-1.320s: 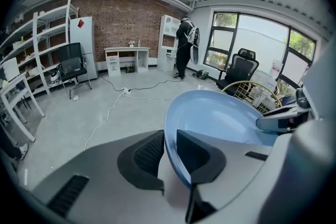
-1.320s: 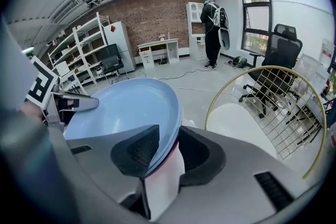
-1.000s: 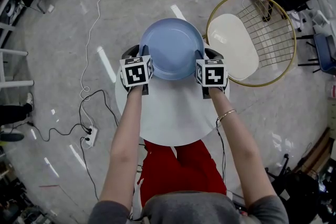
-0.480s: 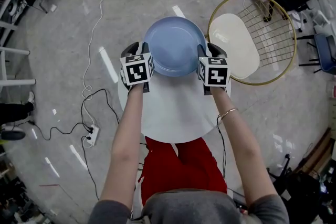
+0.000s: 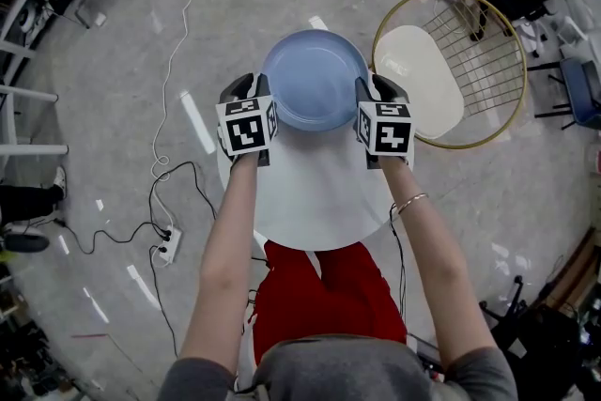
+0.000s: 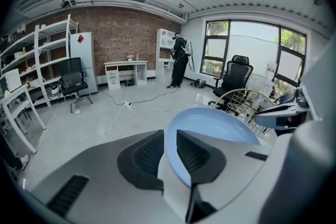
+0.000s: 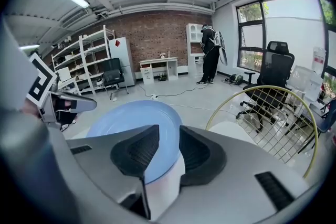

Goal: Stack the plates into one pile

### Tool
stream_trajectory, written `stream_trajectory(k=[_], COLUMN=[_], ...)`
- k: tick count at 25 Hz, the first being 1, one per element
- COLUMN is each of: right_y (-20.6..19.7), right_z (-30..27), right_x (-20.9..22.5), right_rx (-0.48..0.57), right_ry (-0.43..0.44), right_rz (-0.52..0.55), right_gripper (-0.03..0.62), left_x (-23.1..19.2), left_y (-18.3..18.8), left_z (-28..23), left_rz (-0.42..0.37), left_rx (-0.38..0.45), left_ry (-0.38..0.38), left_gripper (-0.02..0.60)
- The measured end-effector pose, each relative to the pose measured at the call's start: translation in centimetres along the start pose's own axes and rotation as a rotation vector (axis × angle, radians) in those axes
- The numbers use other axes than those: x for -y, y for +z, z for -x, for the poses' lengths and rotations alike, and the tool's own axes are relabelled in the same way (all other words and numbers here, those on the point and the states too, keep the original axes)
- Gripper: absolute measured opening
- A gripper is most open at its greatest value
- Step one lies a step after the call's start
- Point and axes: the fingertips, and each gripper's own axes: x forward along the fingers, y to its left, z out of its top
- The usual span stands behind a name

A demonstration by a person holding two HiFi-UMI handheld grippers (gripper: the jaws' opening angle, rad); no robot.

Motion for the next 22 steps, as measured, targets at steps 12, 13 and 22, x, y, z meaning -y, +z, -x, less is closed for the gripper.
stream_trajectory(k=[12, 13, 22], right_y=[1.1, 1.1, 1.1], right_z=[4.5, 4.9, 9.5], right_x=[-3.0, -3.4, -5.7], right_rx=[0.088, 0.097, 0.177], right_ry=[0.058, 0.067, 0.109], right_rz=[0.002, 0.004, 0.0], right_gripper=[0.129, 0.126, 0.054], left_x=[1.2, 1.3, 1.9], left_y=[0.9, 0.9, 0.3], left_z=[4.6, 5.0, 8.9], left_rz=[-0.02, -0.022, -0.062], left_rx=[0.079, 0.085, 0.117], left_ry=[-0.032, -0.036, -0.071], left_gripper=[0.031, 0.027, 0.02])
